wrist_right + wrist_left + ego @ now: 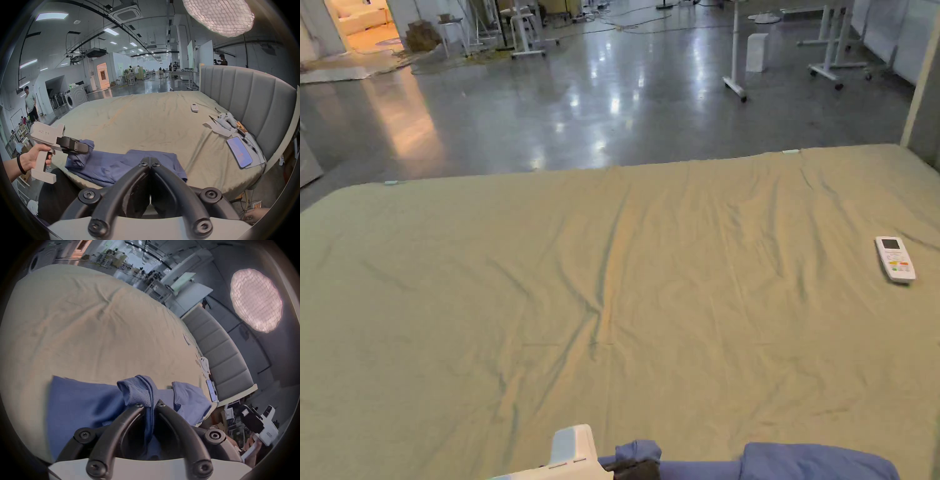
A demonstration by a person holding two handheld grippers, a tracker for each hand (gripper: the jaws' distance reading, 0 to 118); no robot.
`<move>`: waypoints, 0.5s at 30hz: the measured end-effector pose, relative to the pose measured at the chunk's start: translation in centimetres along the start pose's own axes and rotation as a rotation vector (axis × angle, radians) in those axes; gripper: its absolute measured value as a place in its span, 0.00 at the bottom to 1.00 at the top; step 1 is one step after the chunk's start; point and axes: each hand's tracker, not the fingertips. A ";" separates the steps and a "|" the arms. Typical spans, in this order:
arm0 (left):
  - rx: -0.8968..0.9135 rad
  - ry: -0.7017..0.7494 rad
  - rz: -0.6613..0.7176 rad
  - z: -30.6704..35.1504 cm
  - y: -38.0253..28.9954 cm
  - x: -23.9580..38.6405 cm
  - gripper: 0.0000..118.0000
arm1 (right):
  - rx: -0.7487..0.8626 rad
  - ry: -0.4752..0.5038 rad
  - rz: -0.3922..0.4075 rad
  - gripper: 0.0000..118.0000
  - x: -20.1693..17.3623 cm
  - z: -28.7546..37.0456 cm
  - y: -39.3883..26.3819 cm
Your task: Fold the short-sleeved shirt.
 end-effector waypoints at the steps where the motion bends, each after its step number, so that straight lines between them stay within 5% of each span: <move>1: -0.016 -0.021 0.024 -0.7 -0.2 0.4 0.07 | -0.004 -0.010 -0.008 0.00 0.4 0.3 -0.2; 5: -0.098 -0.018 0.062 -1.9 -0.3 1.8 0.15 | -0.020 -0.043 -0.033 0.00 1.6 0.6 -1.1; 10: 0.132 -0.118 0.120 1.8 0.9 0.8 0.95 | -0.010 -0.046 -0.017 0.00 1.6 0.7 -1.3; 13: 0.245 -0.151 0.313 4.4 0.5 -1.7 0.91 | -0.006 -0.021 -0.064 0.00 1.6 0.4 -1.5; 15: 0.225 -0.123 0.376 4.2 0.1 -3.0 0.66 | -0.009 0.005 -0.107 0.00 1.6 0.0 -1.7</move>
